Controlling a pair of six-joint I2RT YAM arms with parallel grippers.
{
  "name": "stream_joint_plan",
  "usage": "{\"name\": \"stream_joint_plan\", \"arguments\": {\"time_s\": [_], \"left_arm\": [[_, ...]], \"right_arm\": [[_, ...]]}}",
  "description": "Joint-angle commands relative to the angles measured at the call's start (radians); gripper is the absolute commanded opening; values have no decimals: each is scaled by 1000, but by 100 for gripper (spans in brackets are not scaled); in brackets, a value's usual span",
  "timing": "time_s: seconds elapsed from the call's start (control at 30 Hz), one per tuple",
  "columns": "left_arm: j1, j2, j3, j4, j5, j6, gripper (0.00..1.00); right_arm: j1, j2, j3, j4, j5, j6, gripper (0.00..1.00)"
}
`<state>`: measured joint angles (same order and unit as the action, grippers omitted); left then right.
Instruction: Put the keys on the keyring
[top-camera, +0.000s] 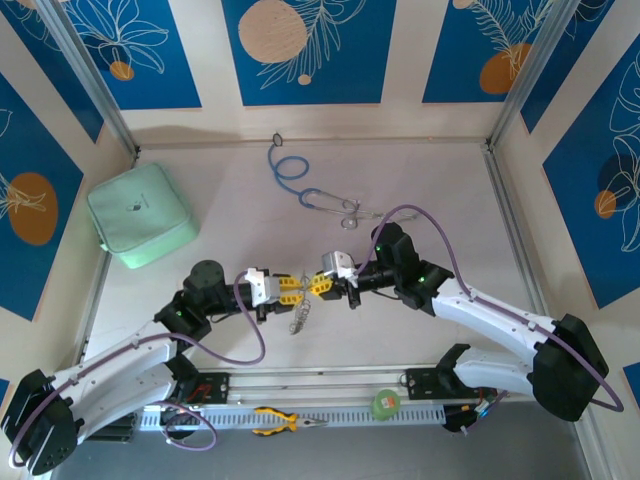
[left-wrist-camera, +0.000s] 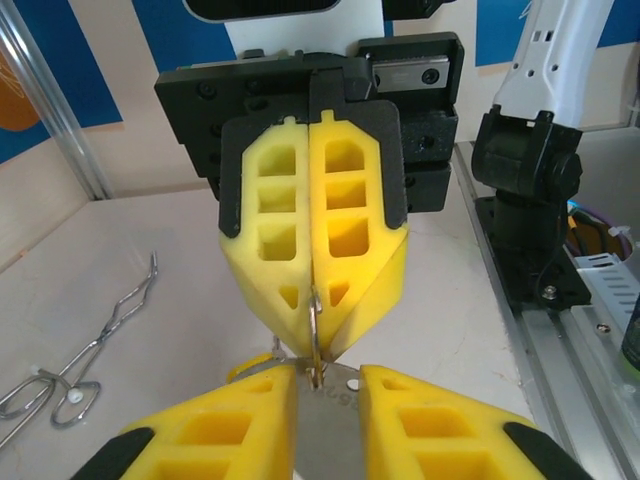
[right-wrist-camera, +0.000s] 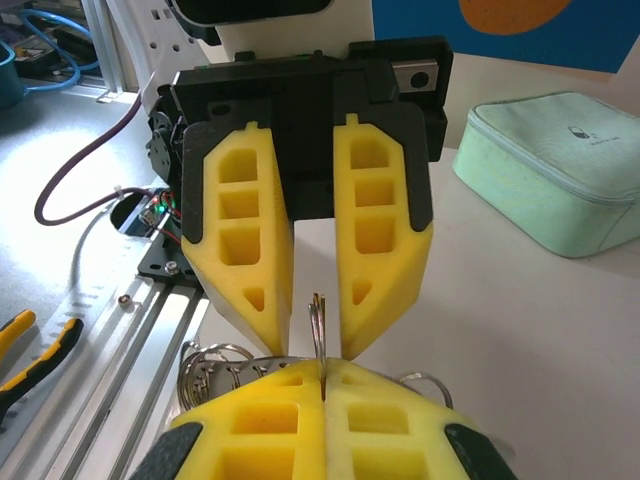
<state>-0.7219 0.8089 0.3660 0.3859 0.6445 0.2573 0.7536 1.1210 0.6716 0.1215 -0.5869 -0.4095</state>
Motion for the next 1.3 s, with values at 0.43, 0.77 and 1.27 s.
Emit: {"name": "stream_joint_plan", "arguments": {"time_s": [0.43,0.77,1.27], "left_arm": [[7,-8,11,56,-40,0,0],[0,-28,140,-314,-128,245,0],[-6,-25,198,-392,-132,292,0]], "right_arm": [[24,-7,54,-73,67,-78,15],[45,-33,138,-287,261,-279,34],[106,39,210,-332,265,-327,26]]}}
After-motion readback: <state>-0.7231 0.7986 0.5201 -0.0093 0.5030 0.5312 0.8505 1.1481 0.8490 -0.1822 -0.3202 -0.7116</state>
